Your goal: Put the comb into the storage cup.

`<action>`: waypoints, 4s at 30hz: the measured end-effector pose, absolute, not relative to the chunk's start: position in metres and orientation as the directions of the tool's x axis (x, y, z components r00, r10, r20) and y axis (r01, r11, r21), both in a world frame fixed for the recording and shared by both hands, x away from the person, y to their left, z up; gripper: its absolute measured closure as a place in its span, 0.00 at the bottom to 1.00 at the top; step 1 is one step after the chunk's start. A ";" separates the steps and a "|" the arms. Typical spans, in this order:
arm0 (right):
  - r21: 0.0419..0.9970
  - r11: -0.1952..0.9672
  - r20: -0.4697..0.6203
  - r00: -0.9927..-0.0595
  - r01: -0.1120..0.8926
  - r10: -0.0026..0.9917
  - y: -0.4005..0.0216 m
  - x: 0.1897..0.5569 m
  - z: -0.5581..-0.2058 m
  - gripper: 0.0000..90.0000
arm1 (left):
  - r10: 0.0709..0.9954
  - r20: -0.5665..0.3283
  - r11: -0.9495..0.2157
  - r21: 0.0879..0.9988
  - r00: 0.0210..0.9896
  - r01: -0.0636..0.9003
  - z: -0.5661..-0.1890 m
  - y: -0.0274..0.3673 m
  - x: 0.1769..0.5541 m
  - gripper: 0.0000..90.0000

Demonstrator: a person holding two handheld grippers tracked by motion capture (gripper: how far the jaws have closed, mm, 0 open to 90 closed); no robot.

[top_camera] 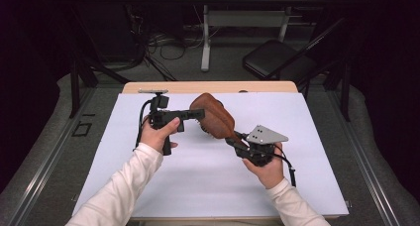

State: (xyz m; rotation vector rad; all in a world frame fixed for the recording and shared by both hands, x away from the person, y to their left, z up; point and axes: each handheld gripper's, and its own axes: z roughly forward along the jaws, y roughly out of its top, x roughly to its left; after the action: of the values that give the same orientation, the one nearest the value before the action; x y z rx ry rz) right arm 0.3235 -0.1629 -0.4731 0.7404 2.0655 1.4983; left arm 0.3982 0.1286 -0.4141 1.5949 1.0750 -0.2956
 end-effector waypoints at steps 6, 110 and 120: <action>0.958 0.249 -0.064 -0.743 0.141 0.666 -0.162 0.323 -0.473 0.80 | 0.470 -0.688 0.047 0.645 0.553 0.763 -0.415 0.124 0.400 0.26; 0.960 0.212 0.013 -0.785 0.184 0.620 -0.155 0.327 -0.491 0.80 | 0.393 -0.809 0.128 0.518 0.437 0.846 -0.424 0.122 0.403 0.55; 0.958 0.214 0.016 -0.783 0.189 0.622 -0.155 0.327 -0.491 0.80 | 0.401 -0.812 0.136 0.510 0.424 0.849 -0.425 0.121 0.403 0.55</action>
State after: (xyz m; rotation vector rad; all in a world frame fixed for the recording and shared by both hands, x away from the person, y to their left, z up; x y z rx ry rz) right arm 0.3269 -0.1547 -0.4912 0.7538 2.1223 1.5912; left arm 0.4034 0.1208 -0.4247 1.4737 1.1737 -0.4660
